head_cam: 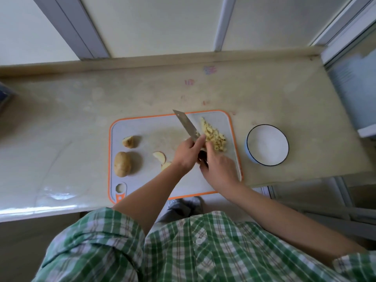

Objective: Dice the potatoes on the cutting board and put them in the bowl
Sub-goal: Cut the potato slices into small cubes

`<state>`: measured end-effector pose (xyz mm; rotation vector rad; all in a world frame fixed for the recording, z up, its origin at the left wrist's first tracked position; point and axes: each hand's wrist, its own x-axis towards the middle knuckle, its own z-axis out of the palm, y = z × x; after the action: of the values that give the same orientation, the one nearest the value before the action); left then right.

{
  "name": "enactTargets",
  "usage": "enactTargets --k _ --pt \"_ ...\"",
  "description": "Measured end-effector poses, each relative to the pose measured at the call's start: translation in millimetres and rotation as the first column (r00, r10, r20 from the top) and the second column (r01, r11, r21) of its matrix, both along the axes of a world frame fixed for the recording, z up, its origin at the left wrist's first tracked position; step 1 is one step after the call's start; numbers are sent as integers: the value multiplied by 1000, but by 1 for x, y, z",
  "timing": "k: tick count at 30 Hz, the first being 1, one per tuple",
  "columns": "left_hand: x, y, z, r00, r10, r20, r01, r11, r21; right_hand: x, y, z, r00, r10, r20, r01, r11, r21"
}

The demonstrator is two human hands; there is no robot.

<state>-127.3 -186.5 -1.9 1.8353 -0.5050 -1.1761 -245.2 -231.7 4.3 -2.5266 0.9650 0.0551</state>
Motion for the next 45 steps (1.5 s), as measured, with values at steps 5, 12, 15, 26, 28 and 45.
enactTargets --k 5,12,15,26,28,45 --pt "3 -4 -6 993 109 50 -112 993 46 -13 -11 9 995 80 61 -93 962 256" --pt "10 2 -1 975 212 -59 -210 977 47 -15 -32 0 997 32 -67 -5 929 370" --pt "12 5 0 980 191 -57 -188 981 55 -12 -28 -1 997 66 -40 -48 934 354" --pt "16 14 -5 990 144 1 -144 988 52 5 -33 -4 993 94 -69 -74 968 241" --pt "16 16 -5 989 150 3 -150 988 48 5 -36 -5 995 72 -75 -53 971 234" --pt "24 33 -6 993 102 57 -105 994 43 24 -26 -4 991 125 -44 -106 949 298"
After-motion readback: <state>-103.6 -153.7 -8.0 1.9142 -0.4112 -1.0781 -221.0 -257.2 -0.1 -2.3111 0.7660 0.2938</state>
